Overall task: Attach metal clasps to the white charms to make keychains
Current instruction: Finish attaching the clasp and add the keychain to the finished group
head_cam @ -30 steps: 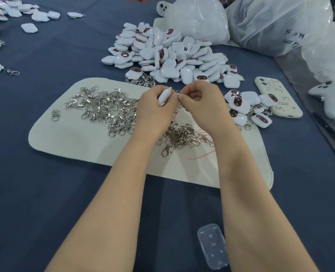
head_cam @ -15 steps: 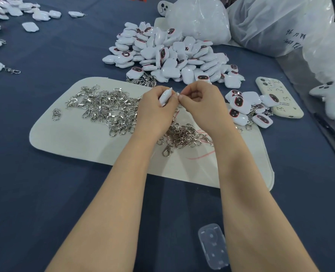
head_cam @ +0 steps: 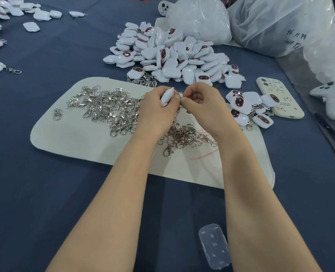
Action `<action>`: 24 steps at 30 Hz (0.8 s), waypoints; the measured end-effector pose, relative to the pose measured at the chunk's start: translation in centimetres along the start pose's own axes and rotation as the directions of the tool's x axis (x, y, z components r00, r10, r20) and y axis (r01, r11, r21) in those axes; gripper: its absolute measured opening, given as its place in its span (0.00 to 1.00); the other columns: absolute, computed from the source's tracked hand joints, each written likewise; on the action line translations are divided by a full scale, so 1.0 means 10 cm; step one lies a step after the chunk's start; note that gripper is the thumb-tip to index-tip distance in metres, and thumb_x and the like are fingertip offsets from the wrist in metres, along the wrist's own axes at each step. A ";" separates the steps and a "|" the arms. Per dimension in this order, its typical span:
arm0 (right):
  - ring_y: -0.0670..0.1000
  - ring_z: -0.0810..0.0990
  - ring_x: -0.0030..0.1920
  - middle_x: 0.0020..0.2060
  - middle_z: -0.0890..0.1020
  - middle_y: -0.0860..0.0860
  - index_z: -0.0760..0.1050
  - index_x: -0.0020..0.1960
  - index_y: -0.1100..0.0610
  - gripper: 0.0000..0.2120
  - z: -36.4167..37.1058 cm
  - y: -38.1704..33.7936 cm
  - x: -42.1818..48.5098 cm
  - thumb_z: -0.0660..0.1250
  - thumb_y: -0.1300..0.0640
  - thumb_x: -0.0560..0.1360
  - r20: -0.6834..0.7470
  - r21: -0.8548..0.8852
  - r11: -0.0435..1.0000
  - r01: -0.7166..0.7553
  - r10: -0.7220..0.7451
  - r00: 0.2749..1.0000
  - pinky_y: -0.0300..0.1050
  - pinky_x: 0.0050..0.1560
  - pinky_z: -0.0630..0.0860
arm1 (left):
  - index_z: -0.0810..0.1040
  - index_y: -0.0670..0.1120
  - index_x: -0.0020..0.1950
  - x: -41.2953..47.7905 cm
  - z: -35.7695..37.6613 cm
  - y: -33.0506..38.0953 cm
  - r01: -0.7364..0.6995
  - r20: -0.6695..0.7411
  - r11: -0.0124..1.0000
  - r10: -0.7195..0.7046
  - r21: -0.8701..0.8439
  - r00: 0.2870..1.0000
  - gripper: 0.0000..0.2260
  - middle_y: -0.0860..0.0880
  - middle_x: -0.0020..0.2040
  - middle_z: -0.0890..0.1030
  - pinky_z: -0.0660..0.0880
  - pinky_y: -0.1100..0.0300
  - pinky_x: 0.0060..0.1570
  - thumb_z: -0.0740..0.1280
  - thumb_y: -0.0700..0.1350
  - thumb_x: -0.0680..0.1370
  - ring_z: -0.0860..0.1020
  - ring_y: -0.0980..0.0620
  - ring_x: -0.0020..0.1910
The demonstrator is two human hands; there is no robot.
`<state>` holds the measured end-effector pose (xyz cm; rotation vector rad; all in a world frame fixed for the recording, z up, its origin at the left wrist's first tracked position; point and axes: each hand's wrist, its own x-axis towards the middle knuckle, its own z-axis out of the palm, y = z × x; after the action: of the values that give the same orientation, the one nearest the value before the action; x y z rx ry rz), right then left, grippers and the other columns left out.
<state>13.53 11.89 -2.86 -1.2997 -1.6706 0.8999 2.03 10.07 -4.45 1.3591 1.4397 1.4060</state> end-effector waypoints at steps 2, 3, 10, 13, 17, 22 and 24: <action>0.46 0.71 0.38 0.37 0.74 0.49 0.71 0.45 0.58 0.04 0.00 0.00 -0.01 0.65 0.66 0.74 0.007 -0.006 0.999 0.043 -0.043 0.999 0.40 0.43 0.72 | 0.75 0.50 0.39 0.00 -0.02 0.01 0.005 0.011 1.000 -0.005 -0.022 1.000 0.09 0.47 0.34 0.78 0.78 0.47 0.45 0.64 0.39 0.77 0.79 0.43 0.37; 0.44 0.72 0.37 0.36 0.74 0.48 0.71 0.45 0.58 0.04 0.01 0.01 -0.01 0.65 0.66 0.74 0.003 -0.024 0.997 0.067 -0.067 0.998 0.35 0.42 0.70 | 0.75 0.49 0.39 0.00 -0.03 0.01 0.008 0.017 0.999 -0.007 -0.032 1.000 0.09 0.48 0.34 0.78 0.78 0.46 0.46 0.64 0.39 0.77 0.78 0.45 0.37; 0.46 0.77 0.45 0.39 0.76 0.46 0.71 0.44 0.57 0.05 0.11 0.02 -0.01 0.65 0.65 0.74 -0.062 -0.060 0.981 0.184 -0.188 0.980 0.38 0.46 0.74 | 0.78 0.39 0.46 0.04 -0.07 -0.03 0.040 0.033 0.995 -0.037 -0.091 0.999 0.05 0.45 0.35 0.78 0.76 0.48 0.43 0.64 0.38 0.78 0.74 0.49 0.36; 0.45 0.77 0.44 0.38 0.76 0.44 0.71 0.44 0.55 0.06 0.12 0.03 0.01 0.66 0.64 0.73 -0.097 -0.039 0.981 0.190 -0.193 0.976 0.39 0.47 0.74 | 0.78 0.41 0.46 0.04 -0.07 -0.02 0.028 0.009 0.995 -0.028 -0.094 1.000 0.04 0.48 0.34 0.77 0.73 0.57 0.39 0.65 0.39 0.78 0.74 0.54 0.32; 0.43 0.73 0.34 0.33 0.75 0.43 0.69 0.40 0.52 0.09 0.14 0.05 0.00 0.64 0.65 0.73 -0.176 -0.006 0.987 0.162 -0.161 0.971 0.34 0.39 0.71 | 0.79 0.45 0.45 0.03 -0.03 -0.01 -0.018 -0.034 1.000 0.018 -0.015 0.999 0.02 0.52 0.35 0.78 0.72 0.61 0.37 0.67 0.40 0.77 0.74 0.56 0.33; 0.50 0.75 0.37 0.37 0.75 0.49 0.66 0.40 0.51 0.10 0.11 0.07 -0.01 0.64 0.63 0.74 -0.061 0.021 0.996 0.086 -0.084 0.995 0.47 0.42 0.74 | 0.80 0.45 0.46 0.03 -0.03 -0.03 -0.044 -0.036 0.997 0.047 0.057 0.998 0.03 0.51 0.38 0.79 0.73 0.59 0.41 0.67 0.40 0.77 0.75 0.54 0.37; 0.53 0.76 0.36 0.37 0.76 0.48 0.66 0.40 0.51 0.10 0.11 0.06 -0.02 0.64 0.63 0.75 -0.056 0.025 0.996 0.083 -0.081 0.995 0.49 0.42 0.75 | 0.79 0.46 0.45 0.04 -0.05 -0.03 -0.030 -0.028 0.999 0.031 0.033 0.999 0.03 0.52 0.38 0.80 0.75 0.59 0.43 0.67 0.39 0.77 0.76 0.55 0.37</action>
<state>12.84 11.80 -3.89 -1.2180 -1.6513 0.8280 1.44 10.37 -4.60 1.3919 1.4716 1.4327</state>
